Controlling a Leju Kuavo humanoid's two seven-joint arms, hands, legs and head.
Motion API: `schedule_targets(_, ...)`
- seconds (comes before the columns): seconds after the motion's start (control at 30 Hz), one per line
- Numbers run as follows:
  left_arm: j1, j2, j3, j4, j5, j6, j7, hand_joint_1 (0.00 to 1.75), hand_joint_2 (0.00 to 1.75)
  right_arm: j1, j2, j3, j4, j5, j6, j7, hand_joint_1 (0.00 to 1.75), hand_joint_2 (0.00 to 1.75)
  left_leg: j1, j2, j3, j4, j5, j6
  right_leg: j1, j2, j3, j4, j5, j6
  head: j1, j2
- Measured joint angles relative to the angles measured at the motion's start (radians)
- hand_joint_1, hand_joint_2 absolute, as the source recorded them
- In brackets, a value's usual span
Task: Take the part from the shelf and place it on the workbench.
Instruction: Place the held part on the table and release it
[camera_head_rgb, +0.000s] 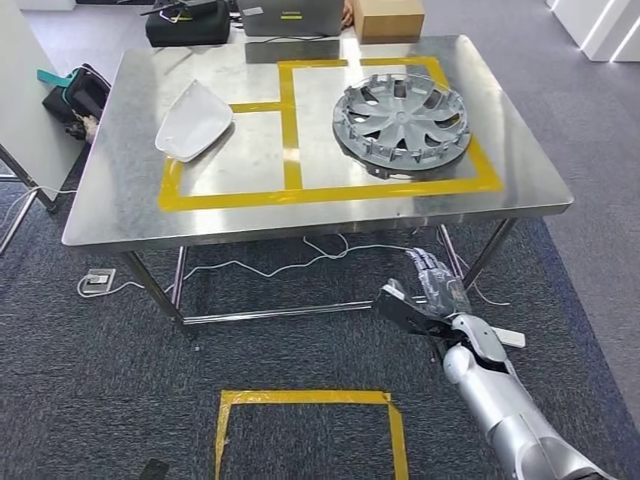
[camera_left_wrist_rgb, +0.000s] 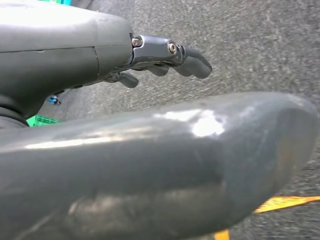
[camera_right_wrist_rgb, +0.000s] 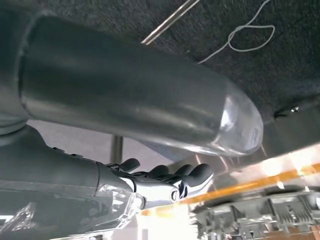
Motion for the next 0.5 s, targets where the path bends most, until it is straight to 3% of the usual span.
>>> schedule_targets(0.07,-0.002,-0.001,0.0,0.0,0.001,0.0,0.0,0.0,0.0,0.001,-0.004,-0.001,-0.013,-0.003,-0.001,-0.002,0.0,0.0,-0.002,0.001,-0.011,0.001,0.02,-0.008,0.007,0.0,0.082,-0.12,-0.031,-0.008,0.0,0.0)
schedule_targets(0.1,-0.002,-0.001,0.001,0.0,0.002,0.001,0.0,0.0,0.0,0.005,-0.007,-0.002,-0.017,-0.005,-0.002,-0.003,0.0,0.0,-0.002,0.001,-0.014,-0.001,0.029,-0.014,0.01,0.0,0.095,-0.148,-0.04,-0.011,0.0,0.0)
schedule_targets(0.17,0.0,-0.001,0.002,0.0,0.003,0.001,0.0,0.0,0.0,0.02,-0.01,-0.004,-0.023,-0.009,-0.002,-0.003,0.0,0.0,0.001,0.002,-0.02,-0.002,0.032,-0.026,0.009,-0.003,0.083,-0.156,-0.026,-0.022,0.0,0.0)
schedule_targets(0.2,0.003,0.0,0.002,0.0,0.004,0.001,0.0,0.0,0.0,0.029,-0.012,-0.005,-0.025,-0.011,-0.002,-0.003,0.0,0.0,0.002,0.001,-0.027,0.012,0.007,-0.032,0.007,-0.004,0.077,-0.158,-0.014,-0.03,-0.001,0.0)
schedule_targets(0.23,0.005,0.0,0.003,0.0,0.005,0.001,0.0,0.0,0.0,0.036,-0.013,-0.006,-0.028,-0.013,-0.003,-0.003,0.0,0.0,0.004,0.001,-0.038,0.043,-0.036,-0.038,0.005,-0.005,0.067,-0.159,-0.001,-0.036,-0.003,0.0)
schedule_targets(0.3,0.005,0.0,0.003,0.0,0.006,0.001,0.0,0.0,0.0,0.046,-0.016,-0.01,-0.033,-0.016,-0.003,-0.003,0.0,0.0,0.007,0.001,-0.069,0.162,-0.141,-0.047,0.004,-0.005,0.04,-0.158,0.026,-0.043,-0.007,0.0)
schedule_targets(0.33,0.005,-0.001,0.003,0.0,0.006,0.001,0.0,0.0,0.0,0.052,-0.018,-0.012,-0.035,-0.018,-0.003,-0.003,0.0,0.0,0.008,0.001,-0.08,0.226,-0.17,-0.051,0.004,-0.005,0.024,-0.157,0.039,-0.042,-0.007,0.0)
schedule_targets(0.37,0.004,-0.001,0.003,0.0,0.006,0.001,0.0,0.0,0.0,0.058,-0.02,-0.014,-0.037,-0.019,-0.003,-0.004,0.0,0.0,0.009,0.001,-0.082,0.272,-0.174,-0.053,0.004,-0.005,0.007,-0.156,0.051,-0.04,-0.007,0.0)
schedule_targets(0.4,0.003,0.0,0.003,0.0,0.006,0.001,0.0,0.0,0.0,0.064,-0.022,-0.015,-0.039,-0.02,-0.003,-0.004,0.0,0.0,0.01,0.001,-0.07,0.287,-0.157,-0.054,0.003,-0.006,-0.008,-0.154,0.062,-0.037,-0.007,0.0)
schedule_targets(0.43,0.003,0.0,0.003,0.0,0.006,0.001,0.0,0.0,0.0,0.068,-0.024,-0.017,-0.041,-0.021,-0.002,-0.004,0.0,0.0,0.011,0.002,-0.041,0.268,-0.128,-0.055,0.002,-0.006,-0.023,-0.152,0.071,-0.033,-0.007,0.0)
schedule_targets(0.5,0.002,0.0,0.004,0.0,0.006,0.002,0.0,0.0,0.0,0.073,-0.029,-0.021,-0.05,-0.022,-0.002,-0.004,0.0,0.0,0.014,0.002,0.058,0.147,-0.099,-0.056,0.001,-0.006,-0.049,-0.142,0.088,-0.024,-0.008,0.0)
